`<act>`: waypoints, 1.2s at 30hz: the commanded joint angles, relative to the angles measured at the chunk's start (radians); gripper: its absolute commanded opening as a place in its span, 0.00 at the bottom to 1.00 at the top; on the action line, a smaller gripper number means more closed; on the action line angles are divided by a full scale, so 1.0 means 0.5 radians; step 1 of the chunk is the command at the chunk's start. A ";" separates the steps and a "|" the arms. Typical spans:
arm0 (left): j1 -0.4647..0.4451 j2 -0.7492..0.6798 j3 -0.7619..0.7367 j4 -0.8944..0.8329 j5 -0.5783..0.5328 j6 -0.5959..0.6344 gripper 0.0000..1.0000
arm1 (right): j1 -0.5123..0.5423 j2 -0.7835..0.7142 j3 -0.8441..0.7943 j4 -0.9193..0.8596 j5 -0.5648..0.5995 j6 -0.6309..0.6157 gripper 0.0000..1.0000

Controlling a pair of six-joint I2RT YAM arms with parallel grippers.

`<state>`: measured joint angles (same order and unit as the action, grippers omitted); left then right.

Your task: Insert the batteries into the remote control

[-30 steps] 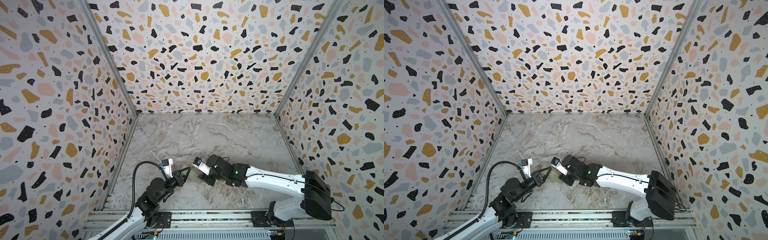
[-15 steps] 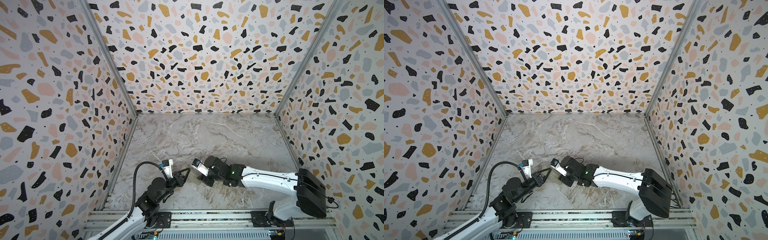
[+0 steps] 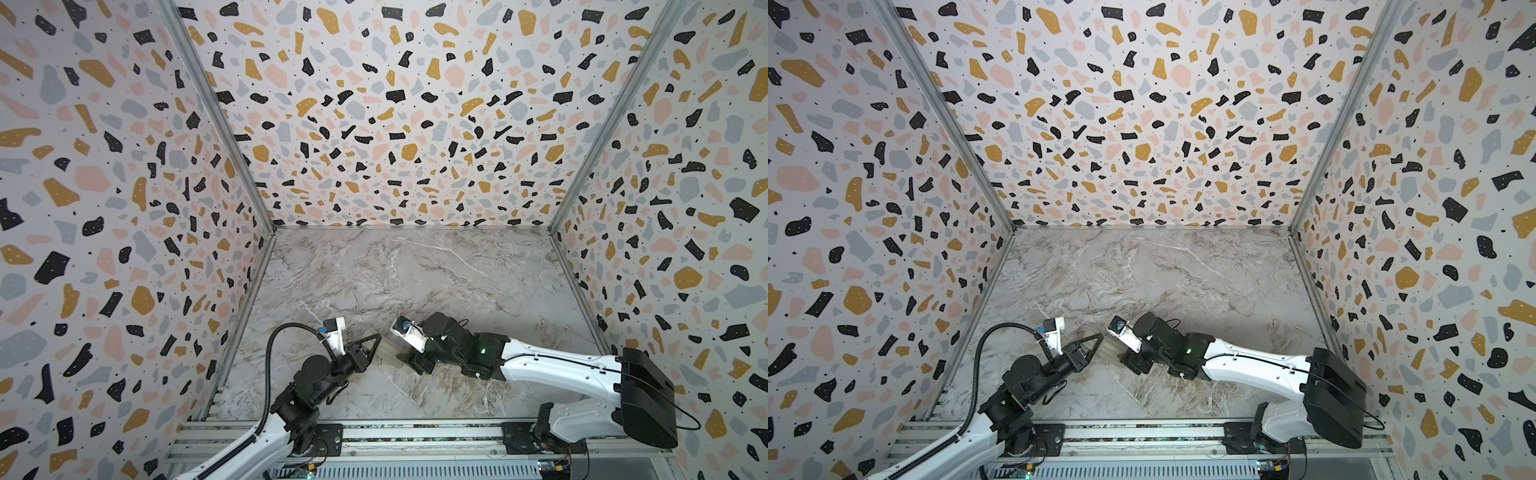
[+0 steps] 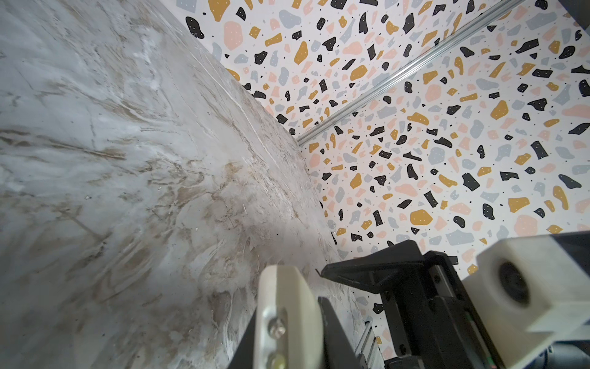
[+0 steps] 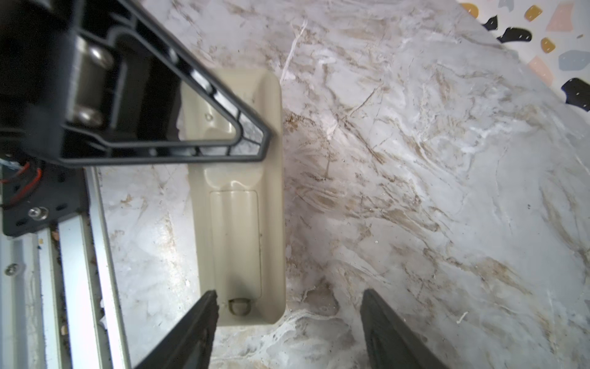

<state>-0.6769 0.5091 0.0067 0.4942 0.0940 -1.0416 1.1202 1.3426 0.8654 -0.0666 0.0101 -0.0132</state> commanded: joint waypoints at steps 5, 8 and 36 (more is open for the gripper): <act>-0.008 0.002 -0.076 0.187 -0.047 -0.061 0.00 | 0.016 0.044 -0.005 0.154 -0.107 -0.006 0.78; -0.008 0.008 -0.075 0.196 -0.047 -0.073 0.00 | 0.028 0.110 0.025 0.181 -0.112 -0.011 0.78; -0.008 0.069 -0.060 0.244 -0.034 -0.093 0.00 | 0.027 0.284 0.041 0.272 -0.189 -0.073 0.29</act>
<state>-0.6773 0.5438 0.0067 0.5373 0.0692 -1.0927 1.1324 1.4982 0.8669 0.0521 -0.0795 -0.0437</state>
